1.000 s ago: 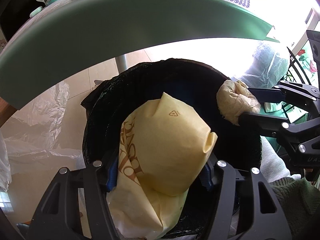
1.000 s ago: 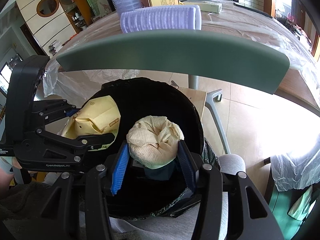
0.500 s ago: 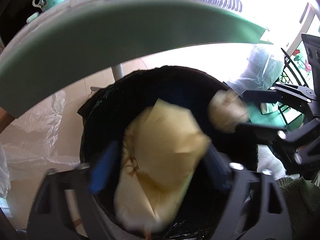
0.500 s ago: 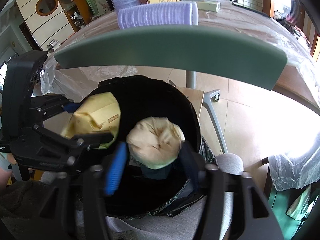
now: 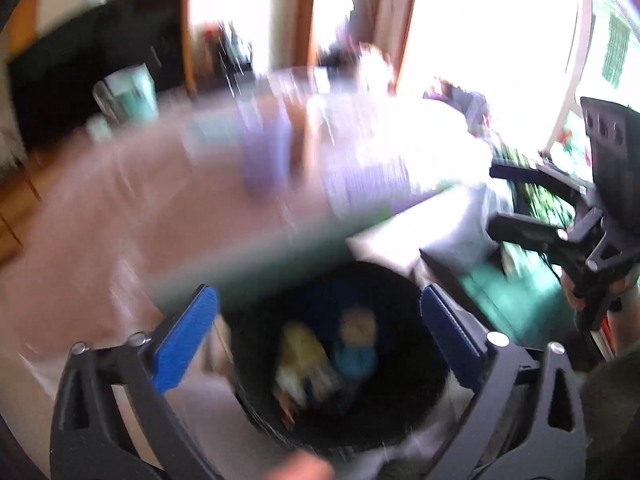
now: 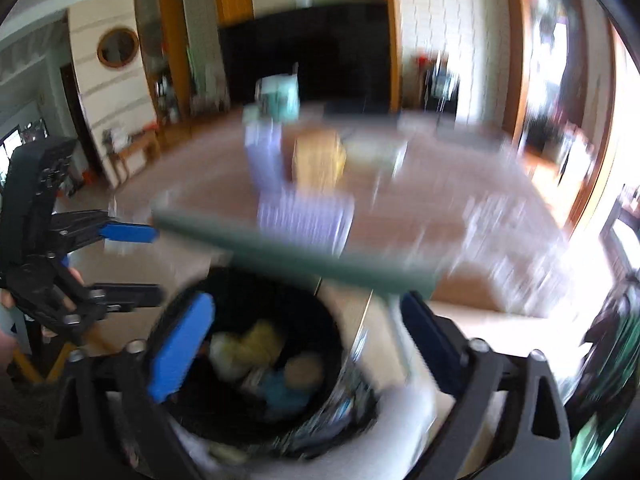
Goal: Collect trash
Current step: 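Move both tools back over the table toward the remaining trash, then grasp the lavender hair roller with the left tool while the right tool grasps the L'Oreal box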
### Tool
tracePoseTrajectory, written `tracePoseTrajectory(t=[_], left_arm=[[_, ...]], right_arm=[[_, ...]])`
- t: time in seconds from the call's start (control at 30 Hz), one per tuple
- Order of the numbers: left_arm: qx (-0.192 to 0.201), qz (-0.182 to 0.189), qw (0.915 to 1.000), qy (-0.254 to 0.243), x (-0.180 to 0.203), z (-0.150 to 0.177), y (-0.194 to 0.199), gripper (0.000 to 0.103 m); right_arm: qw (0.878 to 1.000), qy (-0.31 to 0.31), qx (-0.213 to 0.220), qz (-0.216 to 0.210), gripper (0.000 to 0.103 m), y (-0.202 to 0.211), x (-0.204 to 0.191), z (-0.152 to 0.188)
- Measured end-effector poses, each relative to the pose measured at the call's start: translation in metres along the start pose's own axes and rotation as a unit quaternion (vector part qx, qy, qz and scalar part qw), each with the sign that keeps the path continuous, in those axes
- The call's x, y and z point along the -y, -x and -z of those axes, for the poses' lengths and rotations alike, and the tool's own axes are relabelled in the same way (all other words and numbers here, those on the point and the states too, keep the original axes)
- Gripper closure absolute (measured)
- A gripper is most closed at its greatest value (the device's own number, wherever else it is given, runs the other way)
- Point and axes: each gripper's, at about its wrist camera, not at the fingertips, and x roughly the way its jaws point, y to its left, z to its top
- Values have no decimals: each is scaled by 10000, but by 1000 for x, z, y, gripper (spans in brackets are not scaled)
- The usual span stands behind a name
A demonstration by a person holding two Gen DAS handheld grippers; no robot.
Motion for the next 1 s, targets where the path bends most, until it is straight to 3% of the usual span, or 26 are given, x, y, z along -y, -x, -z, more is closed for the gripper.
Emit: tracePoseTrajectory(t=[0.07, 0.2, 0.33, 0.5, 0.67, 0.77, 1.0], left_arm=[[338, -108, 9993, 110, -10, -21, 6, 1], [-109, -380, 9992, 64, -23, -50, -35, 1], [-233, -389, 9990, -12, -28, -67, -65, 1], [-379, -577, 9973, -256, -35, -74, -91, 3], [-510, -482, 9971, -282, -44, -79, -106, 4], [-597, -482, 9966, -285, -47, -81, -114, 11], [-784, -282, 9964, -180, -55, -82, -128, 41]], right_arm=[[9998, 128, 170, -30, 4, -3, 5, -21], [9978, 617, 20, 261, 4, -42, 10, -53], [9962, 811, -325, 62, 4, -86, 15, -73], [9940, 906, -594, -148, 7, -116, 17, -85], [9920, 965, -781, -233, 14, -132, 15, -86], [9900, 1040, -900, -326, 18, -141, 13, -86], [9874, 830, -1144, -711, 26, -168, 11, -92]])
